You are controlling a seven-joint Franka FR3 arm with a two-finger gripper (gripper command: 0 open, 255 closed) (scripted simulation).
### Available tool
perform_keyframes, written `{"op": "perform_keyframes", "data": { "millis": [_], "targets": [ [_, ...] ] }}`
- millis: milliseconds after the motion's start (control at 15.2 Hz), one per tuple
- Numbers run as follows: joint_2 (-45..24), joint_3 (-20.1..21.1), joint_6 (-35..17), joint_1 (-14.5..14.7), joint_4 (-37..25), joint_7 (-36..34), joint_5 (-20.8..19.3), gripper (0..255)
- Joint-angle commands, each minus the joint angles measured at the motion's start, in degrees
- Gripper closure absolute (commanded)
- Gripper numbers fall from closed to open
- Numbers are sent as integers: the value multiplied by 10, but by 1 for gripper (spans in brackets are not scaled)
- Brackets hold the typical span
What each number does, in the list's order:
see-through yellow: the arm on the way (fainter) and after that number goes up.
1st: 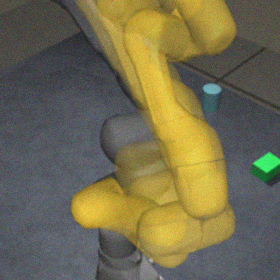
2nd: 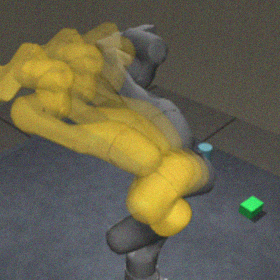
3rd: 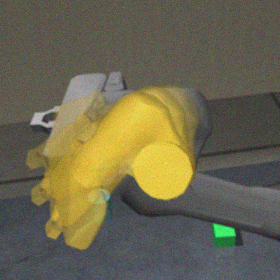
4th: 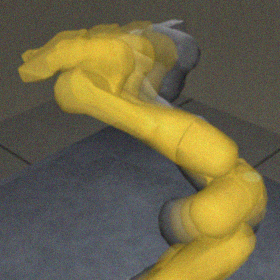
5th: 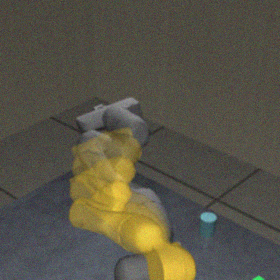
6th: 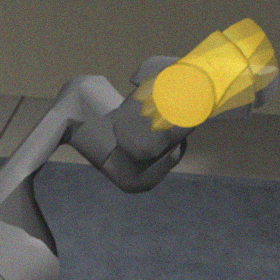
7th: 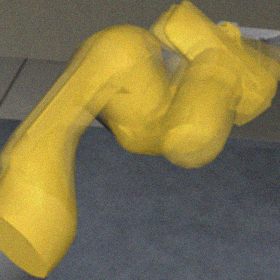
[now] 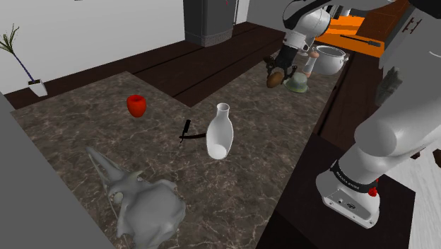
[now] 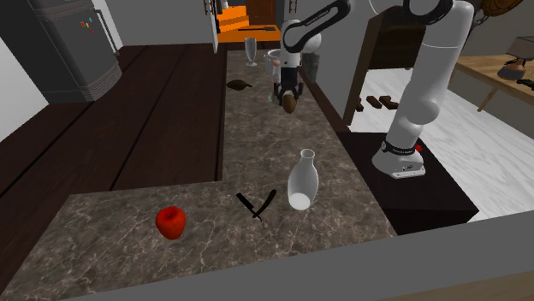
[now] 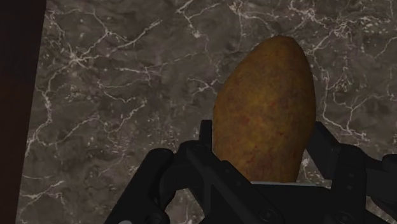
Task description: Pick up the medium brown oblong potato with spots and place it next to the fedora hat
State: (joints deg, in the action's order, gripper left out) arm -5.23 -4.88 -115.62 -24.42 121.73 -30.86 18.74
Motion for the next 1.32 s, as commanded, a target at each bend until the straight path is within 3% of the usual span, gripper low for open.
{"op": "perform_keyframes", "data": {
  "millis": [0, 594, 1122, 1254],
  "targets": [
    [-7, -13, 12, -15, -12, 24, -6, 255],
    [-65, -67, 66, -84, -93, 128, -23, 255],
    [-150, -103, 126, -150, -214, 214, -25, 255],
    [-156, -101, 113, -151, -207, 217, -23, 255]
  ]
}}
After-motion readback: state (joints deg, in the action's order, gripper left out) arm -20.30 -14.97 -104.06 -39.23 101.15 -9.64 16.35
